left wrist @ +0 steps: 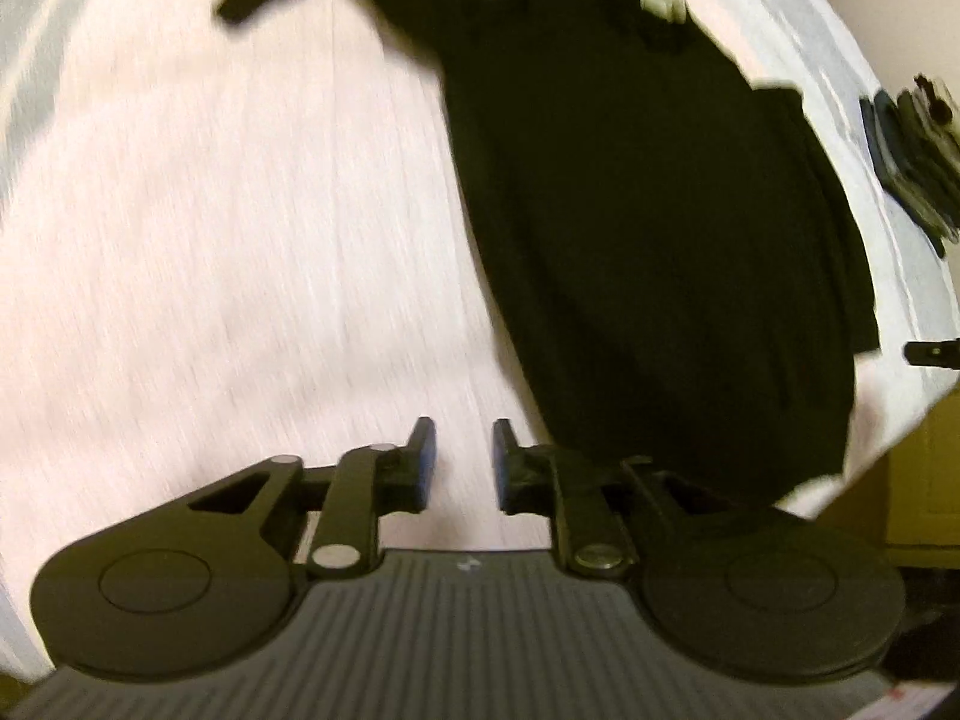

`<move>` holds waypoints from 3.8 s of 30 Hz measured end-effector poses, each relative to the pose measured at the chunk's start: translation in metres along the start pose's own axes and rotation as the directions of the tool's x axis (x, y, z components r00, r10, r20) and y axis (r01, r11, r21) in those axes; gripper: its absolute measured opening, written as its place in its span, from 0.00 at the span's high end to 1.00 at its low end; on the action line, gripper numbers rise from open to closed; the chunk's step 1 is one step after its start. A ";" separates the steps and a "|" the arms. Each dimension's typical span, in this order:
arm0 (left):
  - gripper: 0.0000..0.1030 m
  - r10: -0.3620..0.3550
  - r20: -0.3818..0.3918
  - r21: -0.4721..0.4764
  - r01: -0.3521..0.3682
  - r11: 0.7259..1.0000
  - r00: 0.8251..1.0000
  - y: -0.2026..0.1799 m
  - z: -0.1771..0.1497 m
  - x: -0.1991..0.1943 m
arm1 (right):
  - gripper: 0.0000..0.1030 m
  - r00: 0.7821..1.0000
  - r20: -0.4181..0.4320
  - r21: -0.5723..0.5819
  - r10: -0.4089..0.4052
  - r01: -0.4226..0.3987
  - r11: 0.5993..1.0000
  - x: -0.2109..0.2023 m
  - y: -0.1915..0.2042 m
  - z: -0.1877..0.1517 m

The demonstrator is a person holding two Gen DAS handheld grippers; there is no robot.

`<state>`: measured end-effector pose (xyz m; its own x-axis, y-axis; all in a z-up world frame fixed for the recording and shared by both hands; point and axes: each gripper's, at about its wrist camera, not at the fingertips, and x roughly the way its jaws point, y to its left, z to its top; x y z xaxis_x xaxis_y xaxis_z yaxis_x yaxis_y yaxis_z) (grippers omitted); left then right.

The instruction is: Fold large clothes

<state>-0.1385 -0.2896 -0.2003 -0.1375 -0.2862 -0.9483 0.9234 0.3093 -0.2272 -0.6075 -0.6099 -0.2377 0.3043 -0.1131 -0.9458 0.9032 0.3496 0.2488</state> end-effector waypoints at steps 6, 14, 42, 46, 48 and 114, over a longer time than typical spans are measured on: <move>0.69 0.032 0.111 0.080 -0.042 0.996 0.993 -0.012 0.078 0.006 | 0.51 0.991 0.127 -0.130 -0.034 0.051 0.990 0.020 -0.004 0.072; 0.67 0.052 0.134 0.141 -0.071 0.987 0.990 -0.046 0.149 0.055 | 0.50 0.993 0.111 -0.176 -0.037 0.056 0.983 0.099 -0.058 0.151; 0.58 -0.147 0.044 0.435 0.113 0.893 0.988 -0.236 0.212 0.132 | 0.43 0.938 0.280 0.210 -0.207 0.151 0.966 0.016 -0.161 0.063; 0.57 -0.171 0.024 0.439 0.144 0.887 0.985 -0.252 0.209 0.139 | 0.43 0.955 0.264 0.105 -0.135 0.111 0.988 0.041 -0.115 0.038; 0.57 -0.176 0.017 0.445 0.150 0.883 0.984 -0.258 0.208 0.141 | 0.43 0.957 0.225 0.035 -0.185 0.182 0.983 0.063 -0.099 0.034; 0.99 0.220 0.253 0.272 -0.287 0.918 0.942 0.239 0.217 0.015 | 0.48 0.985 0.164 -0.156 -0.054 0.080 0.984 0.155 0.279 0.092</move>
<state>0.1577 -0.4172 -0.2201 0.1640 -0.4313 -0.8872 0.9851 0.1193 0.1241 -0.2803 -0.6158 -0.2956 0.3003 -0.2828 -0.9110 0.8664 0.4803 0.1365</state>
